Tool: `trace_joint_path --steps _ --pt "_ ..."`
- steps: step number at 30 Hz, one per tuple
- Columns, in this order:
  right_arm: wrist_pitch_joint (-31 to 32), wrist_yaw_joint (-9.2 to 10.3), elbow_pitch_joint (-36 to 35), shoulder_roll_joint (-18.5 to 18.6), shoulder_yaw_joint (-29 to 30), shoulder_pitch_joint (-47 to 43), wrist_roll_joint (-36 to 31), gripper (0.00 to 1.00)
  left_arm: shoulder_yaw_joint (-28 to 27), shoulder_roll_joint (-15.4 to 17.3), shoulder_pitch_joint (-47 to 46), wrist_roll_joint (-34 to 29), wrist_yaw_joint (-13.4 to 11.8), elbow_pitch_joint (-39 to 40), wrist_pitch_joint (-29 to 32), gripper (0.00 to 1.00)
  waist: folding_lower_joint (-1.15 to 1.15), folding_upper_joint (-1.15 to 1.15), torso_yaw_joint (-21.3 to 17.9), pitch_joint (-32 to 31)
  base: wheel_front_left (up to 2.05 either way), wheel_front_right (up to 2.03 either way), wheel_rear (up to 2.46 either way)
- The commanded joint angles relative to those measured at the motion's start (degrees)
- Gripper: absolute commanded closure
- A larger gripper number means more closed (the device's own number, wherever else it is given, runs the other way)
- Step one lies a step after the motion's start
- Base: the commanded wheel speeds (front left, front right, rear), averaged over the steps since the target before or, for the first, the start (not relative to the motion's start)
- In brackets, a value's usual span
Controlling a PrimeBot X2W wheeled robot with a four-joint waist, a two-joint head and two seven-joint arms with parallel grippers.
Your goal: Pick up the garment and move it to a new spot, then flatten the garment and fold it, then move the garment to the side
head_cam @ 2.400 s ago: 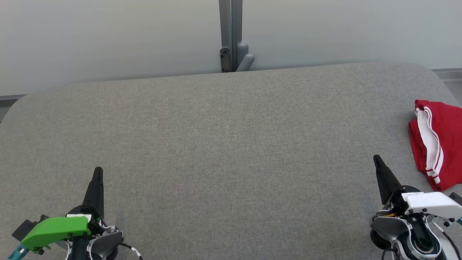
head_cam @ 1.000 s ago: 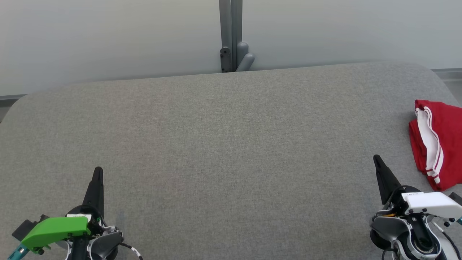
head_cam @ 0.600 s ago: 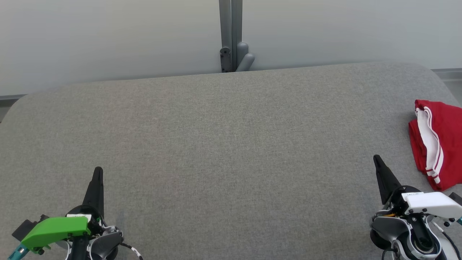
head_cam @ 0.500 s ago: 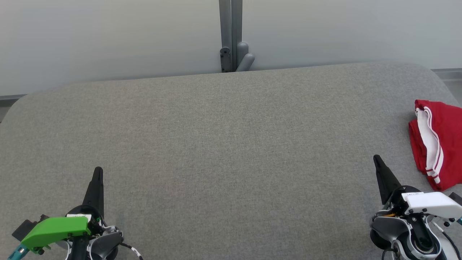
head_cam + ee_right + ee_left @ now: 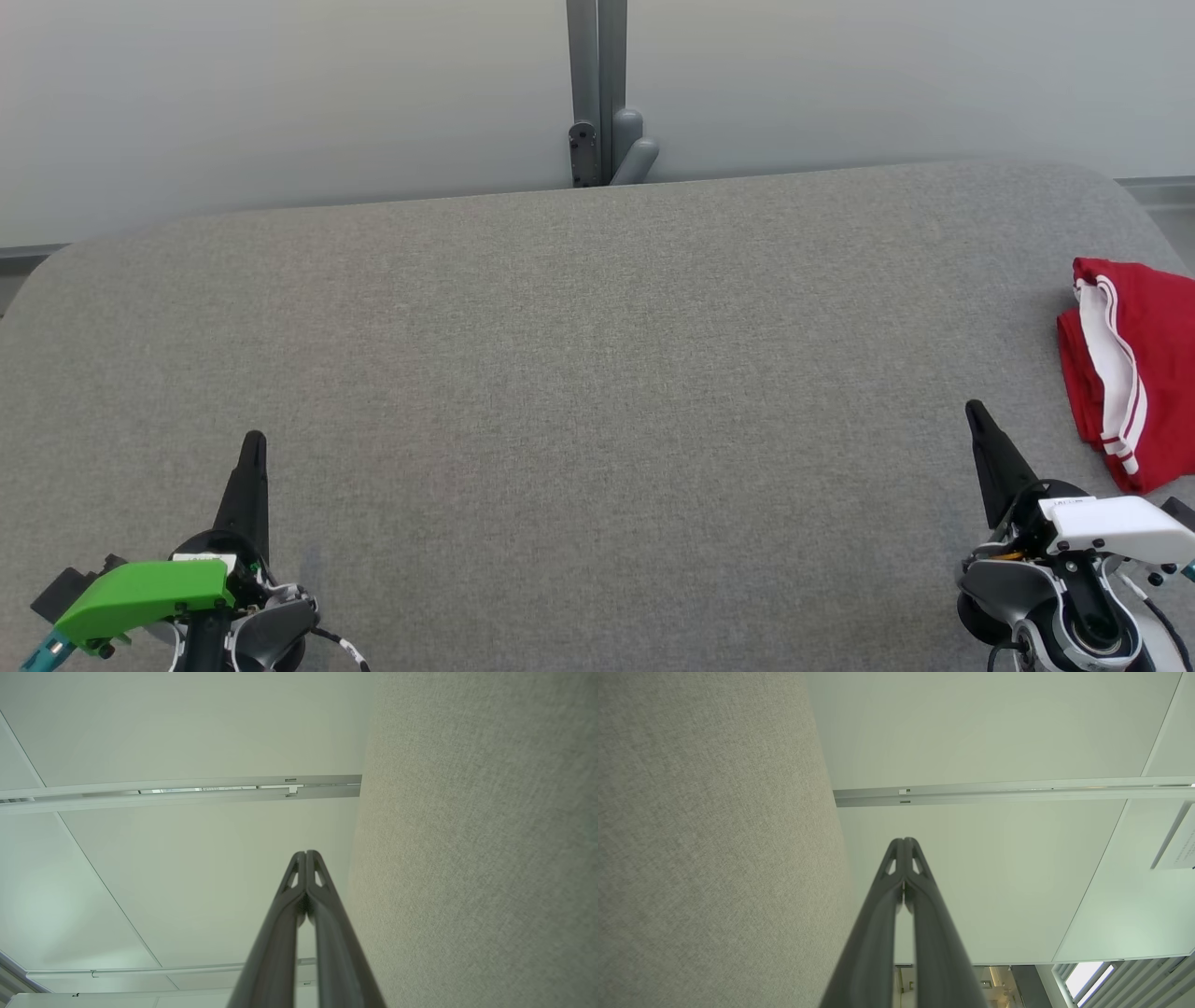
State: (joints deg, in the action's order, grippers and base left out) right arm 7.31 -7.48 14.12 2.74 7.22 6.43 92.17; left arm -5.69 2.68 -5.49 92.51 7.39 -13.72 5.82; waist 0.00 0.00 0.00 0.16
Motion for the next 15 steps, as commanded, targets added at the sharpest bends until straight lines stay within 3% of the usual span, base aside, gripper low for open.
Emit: trace_joint_path --steps 1,15 --pt "0.2 -0.02 -0.33 0.26 0.16 -0.44 0.32 1.0 -0.26 0.38 -0.96 0.04 0.26 0.05 0.11 1.0 0.0 0.0 0.0 0.0 0.0 0.0 0.0" --pt "0.2 -0.02 -0.33 0.26 0.16 -0.44 0.32 1.0 -0.26 0.38 -0.96 0.04 0.25 0.05 0.11 1.0 0.0 0.0 0.0 0.0 0.0 0.0 0.0"
